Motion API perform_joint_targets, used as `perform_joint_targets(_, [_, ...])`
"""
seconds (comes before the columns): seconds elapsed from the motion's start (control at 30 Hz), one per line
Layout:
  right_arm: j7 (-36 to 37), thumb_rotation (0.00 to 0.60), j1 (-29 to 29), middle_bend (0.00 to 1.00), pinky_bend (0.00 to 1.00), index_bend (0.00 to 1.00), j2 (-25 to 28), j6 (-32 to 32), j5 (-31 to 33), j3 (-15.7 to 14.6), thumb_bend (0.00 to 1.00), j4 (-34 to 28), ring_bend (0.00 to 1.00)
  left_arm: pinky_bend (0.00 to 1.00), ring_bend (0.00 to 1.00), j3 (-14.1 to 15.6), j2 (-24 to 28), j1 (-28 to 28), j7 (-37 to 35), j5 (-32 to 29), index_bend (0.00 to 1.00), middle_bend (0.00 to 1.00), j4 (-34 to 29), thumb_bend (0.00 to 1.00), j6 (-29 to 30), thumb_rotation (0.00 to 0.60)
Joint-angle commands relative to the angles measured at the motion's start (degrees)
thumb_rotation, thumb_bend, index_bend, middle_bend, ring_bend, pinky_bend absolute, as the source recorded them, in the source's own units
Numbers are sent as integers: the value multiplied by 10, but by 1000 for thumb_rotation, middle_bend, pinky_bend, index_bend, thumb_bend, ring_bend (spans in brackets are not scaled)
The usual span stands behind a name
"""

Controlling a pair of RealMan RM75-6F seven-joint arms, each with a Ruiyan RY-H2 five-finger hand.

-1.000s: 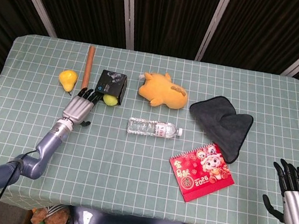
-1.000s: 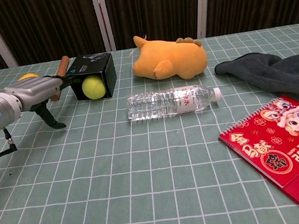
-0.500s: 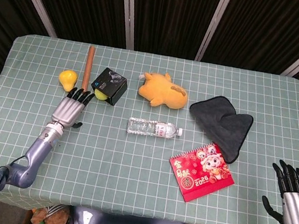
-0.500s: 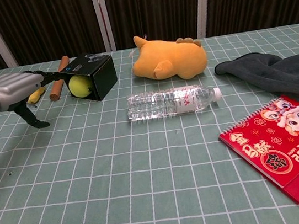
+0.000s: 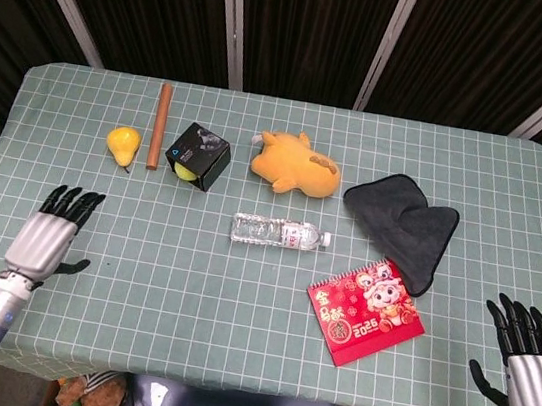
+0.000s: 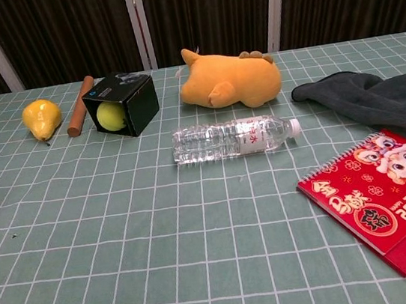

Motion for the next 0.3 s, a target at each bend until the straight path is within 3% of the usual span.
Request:
perform_joint_targets(0.03, [-3,600,-1,0,0,0,-3,2,0,1,367,2,0,0,0,48,36,92,-8,53,0,0,-45,72,117,600])
perform_joint_targets(0.17, [-11,600,-1,0,0,0,-8,4,-4,1,367,3,0,0,0,73,29,154,16,123,0,0,-26,67,218,600])
perform_joint_targets(0.3, [-22,600,0,0,0,0,-14,-1,-6,0,367,1,0,0,0,82,31,172,-19,170,0,0,-4,67,240,600])
